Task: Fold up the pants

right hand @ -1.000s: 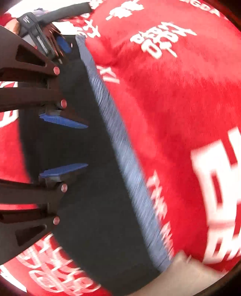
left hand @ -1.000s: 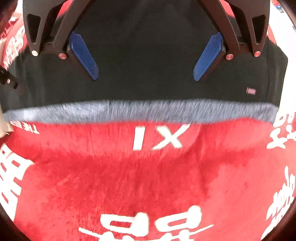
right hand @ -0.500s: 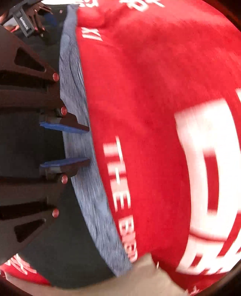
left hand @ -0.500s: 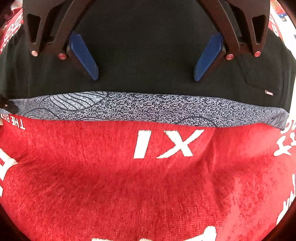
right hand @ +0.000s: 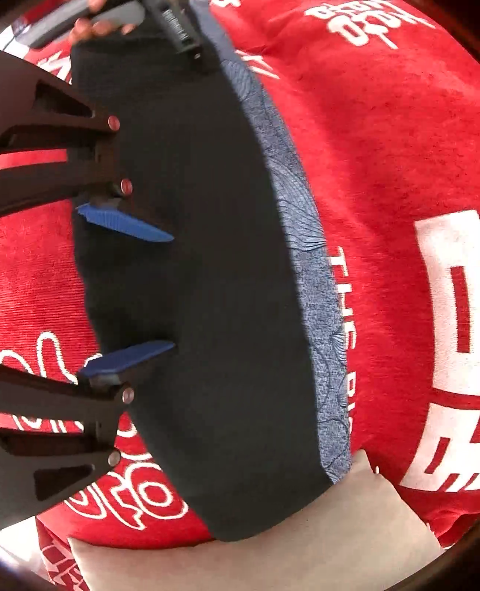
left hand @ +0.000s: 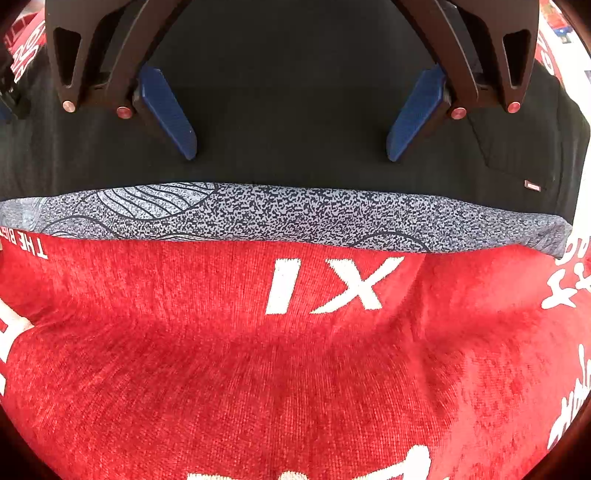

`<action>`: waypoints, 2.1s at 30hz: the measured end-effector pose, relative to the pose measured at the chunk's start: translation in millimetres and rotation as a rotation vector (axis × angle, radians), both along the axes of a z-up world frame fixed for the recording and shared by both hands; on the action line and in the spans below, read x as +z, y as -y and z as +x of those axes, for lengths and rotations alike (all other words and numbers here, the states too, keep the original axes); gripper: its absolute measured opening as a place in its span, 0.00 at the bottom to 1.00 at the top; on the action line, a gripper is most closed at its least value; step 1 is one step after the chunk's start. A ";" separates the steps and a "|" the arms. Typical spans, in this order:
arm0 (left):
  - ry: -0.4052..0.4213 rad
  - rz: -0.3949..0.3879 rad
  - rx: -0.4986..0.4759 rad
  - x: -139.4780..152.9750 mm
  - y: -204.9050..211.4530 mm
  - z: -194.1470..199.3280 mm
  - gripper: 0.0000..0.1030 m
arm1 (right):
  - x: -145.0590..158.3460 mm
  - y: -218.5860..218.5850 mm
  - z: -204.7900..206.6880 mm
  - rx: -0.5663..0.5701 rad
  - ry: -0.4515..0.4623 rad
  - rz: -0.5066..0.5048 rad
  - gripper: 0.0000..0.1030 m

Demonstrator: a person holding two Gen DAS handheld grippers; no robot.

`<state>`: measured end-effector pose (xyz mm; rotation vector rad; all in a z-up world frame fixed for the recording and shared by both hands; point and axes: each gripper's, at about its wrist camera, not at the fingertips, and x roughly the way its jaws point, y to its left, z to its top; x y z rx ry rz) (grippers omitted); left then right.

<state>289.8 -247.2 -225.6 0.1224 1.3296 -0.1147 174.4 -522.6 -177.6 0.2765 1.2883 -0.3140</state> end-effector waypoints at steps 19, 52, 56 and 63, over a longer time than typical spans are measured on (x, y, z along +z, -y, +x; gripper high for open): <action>0.074 0.121 -0.068 8.5 21.4 -11.2 1.00 | 3.0 6.6 -14.9 0.045 0.039 0.087 0.74; 0.054 0.034 -0.255 60.4 134.9 -57.4 1.00 | 19.4 109.8 -122.0 -0.347 0.210 0.420 0.74; 0.007 -0.016 -0.281 51.5 175.7 -69.8 1.00 | 15.4 130.0 -130.6 -0.426 0.273 0.482 0.74; -0.009 -0.018 -0.270 26.9 192.6 -83.2 1.00 | -2.1 153.5 -137.9 -0.522 0.405 0.596 0.74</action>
